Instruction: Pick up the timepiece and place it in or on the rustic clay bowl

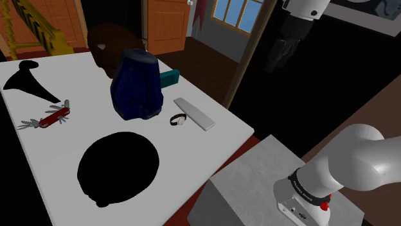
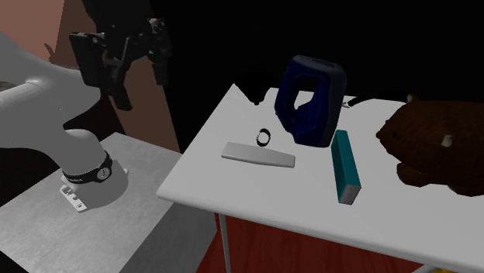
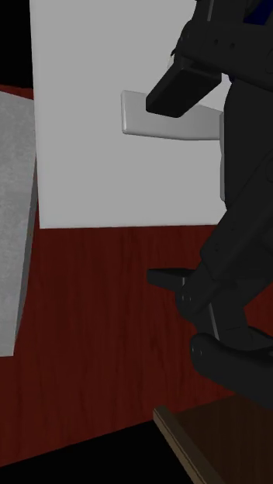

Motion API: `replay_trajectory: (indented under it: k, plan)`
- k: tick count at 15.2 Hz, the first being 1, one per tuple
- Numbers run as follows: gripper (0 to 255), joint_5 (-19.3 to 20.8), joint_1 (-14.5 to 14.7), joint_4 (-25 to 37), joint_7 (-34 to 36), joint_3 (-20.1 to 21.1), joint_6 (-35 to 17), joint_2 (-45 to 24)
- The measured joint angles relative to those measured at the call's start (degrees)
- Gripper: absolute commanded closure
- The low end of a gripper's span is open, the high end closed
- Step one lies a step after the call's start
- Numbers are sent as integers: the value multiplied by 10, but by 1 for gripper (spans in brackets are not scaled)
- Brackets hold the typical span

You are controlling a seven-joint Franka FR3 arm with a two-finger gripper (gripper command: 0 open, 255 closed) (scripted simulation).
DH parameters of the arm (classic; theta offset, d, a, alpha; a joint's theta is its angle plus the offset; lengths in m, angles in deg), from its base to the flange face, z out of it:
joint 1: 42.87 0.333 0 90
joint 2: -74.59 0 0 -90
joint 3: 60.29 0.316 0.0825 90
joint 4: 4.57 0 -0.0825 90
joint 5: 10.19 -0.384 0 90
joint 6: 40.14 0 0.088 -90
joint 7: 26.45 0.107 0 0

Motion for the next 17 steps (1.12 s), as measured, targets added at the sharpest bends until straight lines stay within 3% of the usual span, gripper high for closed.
replay_trajectory:
  k: [10,17]
  plan:
    - [0,-69,50,4,8,35,-114,-141]
    - [0,-113,85,58,11,65,-177,-268]
